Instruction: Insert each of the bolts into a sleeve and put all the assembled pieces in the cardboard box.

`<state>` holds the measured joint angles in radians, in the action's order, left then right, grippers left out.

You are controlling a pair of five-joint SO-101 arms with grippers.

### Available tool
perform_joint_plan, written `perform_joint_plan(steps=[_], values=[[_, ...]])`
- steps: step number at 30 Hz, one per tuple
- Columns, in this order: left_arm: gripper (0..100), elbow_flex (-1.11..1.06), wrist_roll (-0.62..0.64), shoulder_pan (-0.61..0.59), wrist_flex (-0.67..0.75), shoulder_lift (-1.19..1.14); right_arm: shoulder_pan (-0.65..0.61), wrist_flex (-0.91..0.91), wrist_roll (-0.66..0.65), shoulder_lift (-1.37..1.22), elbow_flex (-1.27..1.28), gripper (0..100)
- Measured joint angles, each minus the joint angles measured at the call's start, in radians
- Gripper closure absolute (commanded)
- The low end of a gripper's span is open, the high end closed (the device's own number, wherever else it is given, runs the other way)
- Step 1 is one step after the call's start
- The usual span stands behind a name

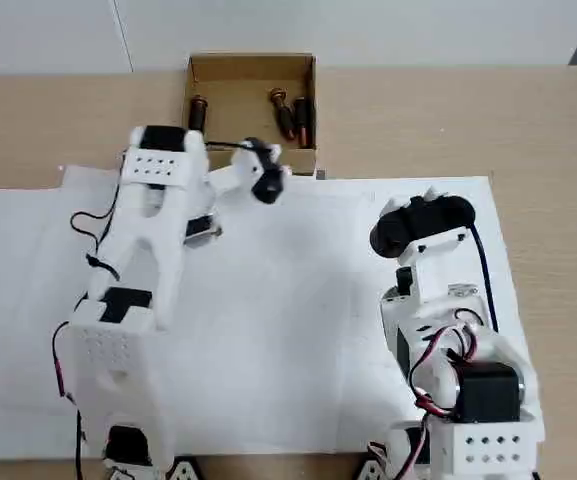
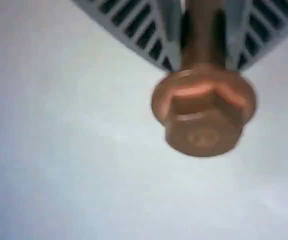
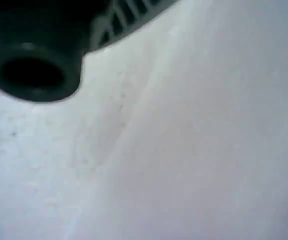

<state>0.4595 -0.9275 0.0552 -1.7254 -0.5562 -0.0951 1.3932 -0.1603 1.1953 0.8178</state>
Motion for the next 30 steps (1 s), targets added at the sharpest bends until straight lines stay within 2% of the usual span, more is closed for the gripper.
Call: perform_joint_plan(steps=[4,12,18,24,30], values=[[99,0.000,0.158,0.038,-0.002,0.106,-0.002,0.021,0.000,0.000,-0.018,99.5],[99,0.000,0.344,0.178,-0.011,0.333,0.000,0.040,-0.003,0.021,-0.034,99.5],[99,0.000,0.572,0.192,0.029,0.442,0.000,0.034,-0.003,0.158,-0.037,99.5],[100,0.000,0.812,0.219,0.044,0.473,-0.002,-0.061,-0.003,0.315,0.104,99.5],[100,-0.074,0.953,0.290,0.044,0.563,-0.002,-0.176,-0.003,0.529,0.296,99.5]])
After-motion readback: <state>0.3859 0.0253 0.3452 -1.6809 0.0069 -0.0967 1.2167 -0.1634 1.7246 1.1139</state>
